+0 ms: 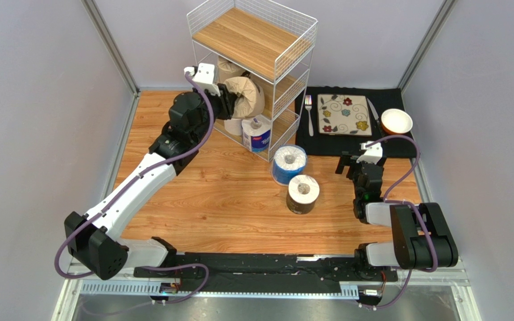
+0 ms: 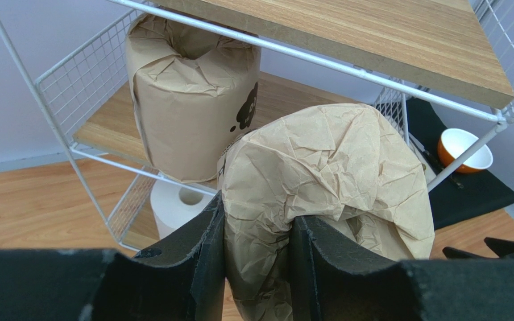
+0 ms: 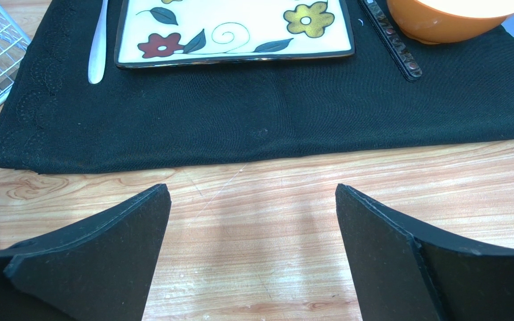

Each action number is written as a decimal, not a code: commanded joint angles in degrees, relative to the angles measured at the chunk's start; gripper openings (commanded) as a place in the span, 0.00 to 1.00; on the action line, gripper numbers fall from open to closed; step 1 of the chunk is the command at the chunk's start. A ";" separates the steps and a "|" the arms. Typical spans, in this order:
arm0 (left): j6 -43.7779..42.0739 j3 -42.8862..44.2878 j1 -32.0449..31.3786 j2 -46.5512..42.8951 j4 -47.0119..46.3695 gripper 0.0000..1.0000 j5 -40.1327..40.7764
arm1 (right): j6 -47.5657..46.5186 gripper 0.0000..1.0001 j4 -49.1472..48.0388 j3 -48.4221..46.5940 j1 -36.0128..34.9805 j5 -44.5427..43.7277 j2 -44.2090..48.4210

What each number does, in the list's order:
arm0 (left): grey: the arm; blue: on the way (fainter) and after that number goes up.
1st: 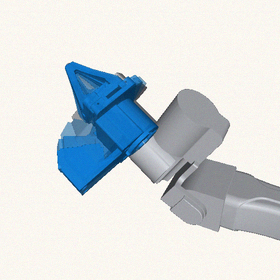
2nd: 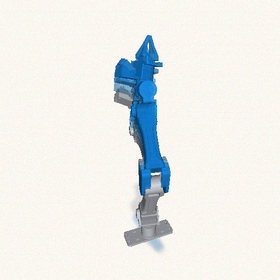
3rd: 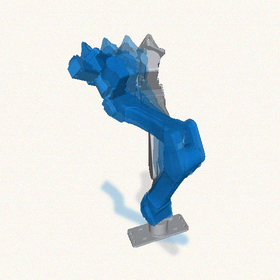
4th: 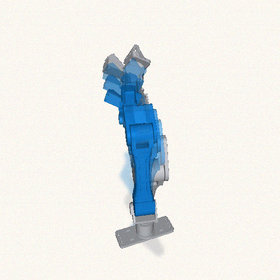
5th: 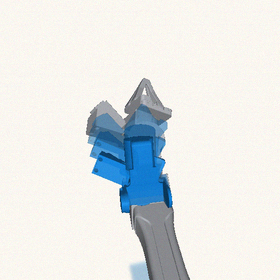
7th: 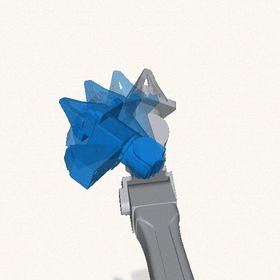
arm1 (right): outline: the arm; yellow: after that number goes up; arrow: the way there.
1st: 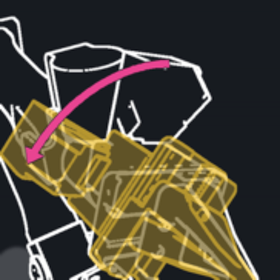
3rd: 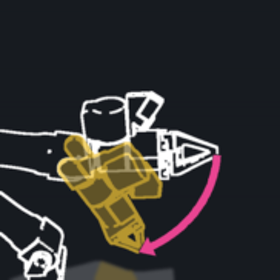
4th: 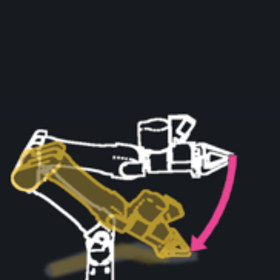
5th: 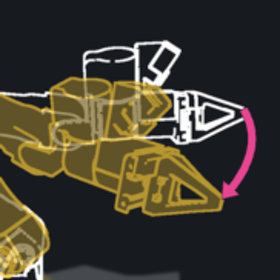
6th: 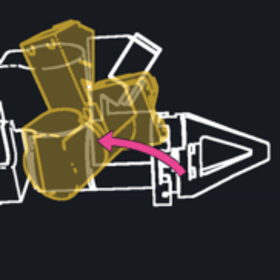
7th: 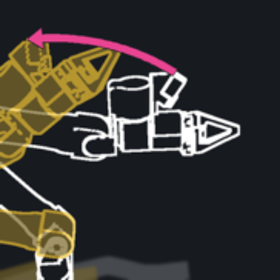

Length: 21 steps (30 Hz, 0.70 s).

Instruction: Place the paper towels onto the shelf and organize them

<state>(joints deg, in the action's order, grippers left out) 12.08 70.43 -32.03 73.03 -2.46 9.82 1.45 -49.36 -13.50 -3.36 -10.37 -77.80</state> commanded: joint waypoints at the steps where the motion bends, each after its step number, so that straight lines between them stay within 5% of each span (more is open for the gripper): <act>1: 3.30 4.27 1.09 0.97 -4.31 0.29 -3.58 | -0.31 1.00 -1.52 -1.44 -0.16 -0.26 0.72; 21: 3.92 9.28 2.76 8.17 -5.01 0.29 -6.22 | -0.31 0.99 -1.52 -1.36 -0.25 -0.26 0.72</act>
<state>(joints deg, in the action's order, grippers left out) 15.03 76.47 -29.91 80.60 -2.81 4.60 1.45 -49.36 -13.50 -3.36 -10.37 -77.80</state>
